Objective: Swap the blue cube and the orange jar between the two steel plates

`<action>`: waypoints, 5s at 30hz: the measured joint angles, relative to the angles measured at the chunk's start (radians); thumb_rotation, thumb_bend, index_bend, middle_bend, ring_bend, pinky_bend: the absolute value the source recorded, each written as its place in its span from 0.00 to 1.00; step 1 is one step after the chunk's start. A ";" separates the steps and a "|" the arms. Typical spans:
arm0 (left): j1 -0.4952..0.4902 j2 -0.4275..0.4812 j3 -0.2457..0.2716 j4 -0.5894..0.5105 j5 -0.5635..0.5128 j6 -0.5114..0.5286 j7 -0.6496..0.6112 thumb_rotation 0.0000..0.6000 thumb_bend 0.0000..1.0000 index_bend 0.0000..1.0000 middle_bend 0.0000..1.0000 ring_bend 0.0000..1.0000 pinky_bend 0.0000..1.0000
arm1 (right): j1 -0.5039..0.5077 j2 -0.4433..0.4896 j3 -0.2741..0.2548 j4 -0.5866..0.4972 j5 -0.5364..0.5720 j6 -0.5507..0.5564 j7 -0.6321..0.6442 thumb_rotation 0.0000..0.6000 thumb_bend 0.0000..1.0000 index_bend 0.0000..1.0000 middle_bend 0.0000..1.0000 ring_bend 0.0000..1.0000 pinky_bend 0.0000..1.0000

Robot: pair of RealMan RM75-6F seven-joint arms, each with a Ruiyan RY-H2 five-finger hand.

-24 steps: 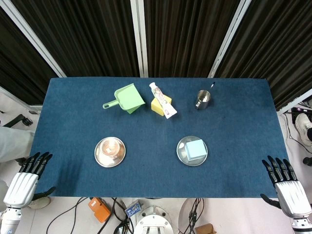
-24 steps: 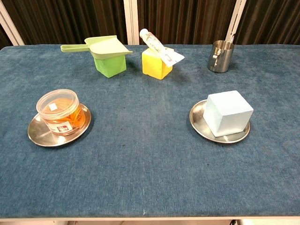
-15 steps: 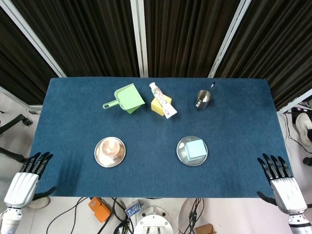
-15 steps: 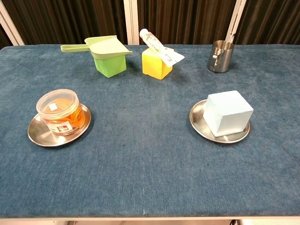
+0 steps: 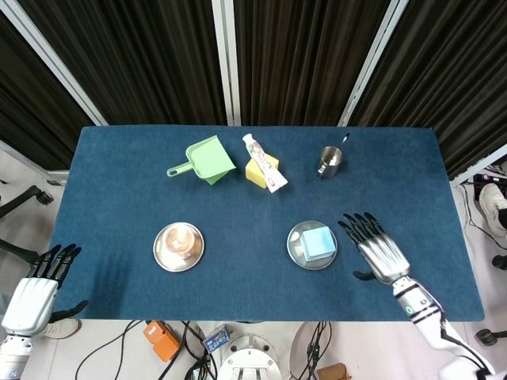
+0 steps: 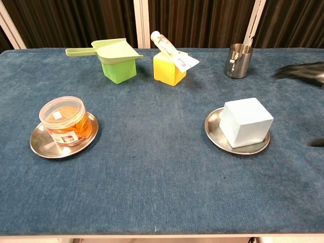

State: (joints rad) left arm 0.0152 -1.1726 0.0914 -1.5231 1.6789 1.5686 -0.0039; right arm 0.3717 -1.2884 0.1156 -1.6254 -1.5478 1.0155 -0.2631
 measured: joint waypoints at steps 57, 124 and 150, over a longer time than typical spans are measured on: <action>-0.047 0.004 0.002 -0.004 0.037 -0.043 -0.075 1.00 0.08 0.06 0.04 0.01 0.11 | 0.363 -0.182 0.050 -0.101 0.403 -0.011 -0.327 0.87 0.18 0.00 0.00 0.00 0.01; -0.581 -0.874 -0.224 -0.025 -0.436 -0.397 0.874 1.00 0.00 0.07 0.07 0.06 0.31 | -0.294 0.199 -0.237 0.080 -0.171 0.536 0.282 0.87 0.18 0.00 0.00 0.00 0.00; -0.796 -0.896 -0.542 0.165 -0.672 -0.489 0.656 0.90 0.03 0.06 0.09 0.08 0.10 | -0.298 0.227 -0.228 0.079 -0.198 0.518 0.344 0.87 0.18 0.00 0.00 0.00 0.00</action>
State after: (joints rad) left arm -0.7810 -2.0686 -0.4505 -1.3581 1.0064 1.0791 0.6520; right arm 0.0741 -1.0619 -0.1125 -1.5464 -1.7455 1.5340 0.0813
